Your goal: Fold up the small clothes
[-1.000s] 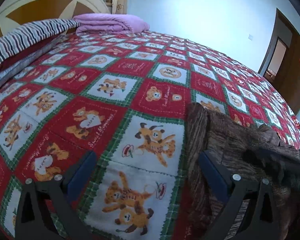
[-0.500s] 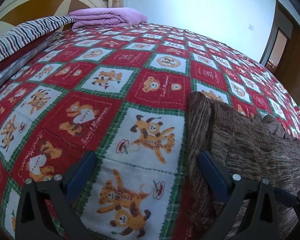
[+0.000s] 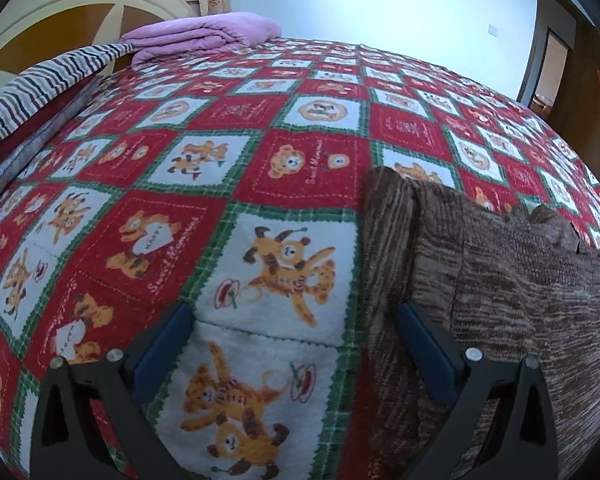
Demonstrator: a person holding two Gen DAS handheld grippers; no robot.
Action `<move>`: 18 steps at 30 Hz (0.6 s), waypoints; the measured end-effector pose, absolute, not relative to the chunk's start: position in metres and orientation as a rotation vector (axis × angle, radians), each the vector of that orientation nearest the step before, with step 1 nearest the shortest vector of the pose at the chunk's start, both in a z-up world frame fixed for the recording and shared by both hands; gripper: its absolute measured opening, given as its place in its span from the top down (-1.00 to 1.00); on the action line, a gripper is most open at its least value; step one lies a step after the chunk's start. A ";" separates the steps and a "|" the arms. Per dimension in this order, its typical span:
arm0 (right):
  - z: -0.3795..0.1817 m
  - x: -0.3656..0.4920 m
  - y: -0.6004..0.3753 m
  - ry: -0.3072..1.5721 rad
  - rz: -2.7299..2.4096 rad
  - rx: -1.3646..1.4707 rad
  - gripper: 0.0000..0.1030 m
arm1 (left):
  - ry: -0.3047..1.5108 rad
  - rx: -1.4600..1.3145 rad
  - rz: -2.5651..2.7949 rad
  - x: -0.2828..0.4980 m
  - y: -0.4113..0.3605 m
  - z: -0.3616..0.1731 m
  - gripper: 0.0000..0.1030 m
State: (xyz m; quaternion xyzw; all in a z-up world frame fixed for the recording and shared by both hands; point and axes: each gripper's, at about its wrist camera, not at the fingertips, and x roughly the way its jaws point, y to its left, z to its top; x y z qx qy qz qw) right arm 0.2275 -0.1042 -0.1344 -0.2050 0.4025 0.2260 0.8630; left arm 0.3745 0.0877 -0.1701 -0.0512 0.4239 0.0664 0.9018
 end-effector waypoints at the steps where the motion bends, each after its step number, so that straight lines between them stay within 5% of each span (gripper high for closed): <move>1: -0.136 0.219 -0.102 0.802 0.452 -0.449 -0.23 | 0.876 -0.107 0.137 0.374 0.088 -0.170 -1.00; 13: -0.136 0.209 -0.086 0.724 0.400 -0.528 -0.23 | 0.890 -0.135 -0.018 0.384 0.087 -0.164 -1.00; 18: -0.135 0.216 -0.067 0.727 0.417 -0.548 -0.22 | 0.896 -0.156 -0.139 0.395 0.082 -0.161 -0.82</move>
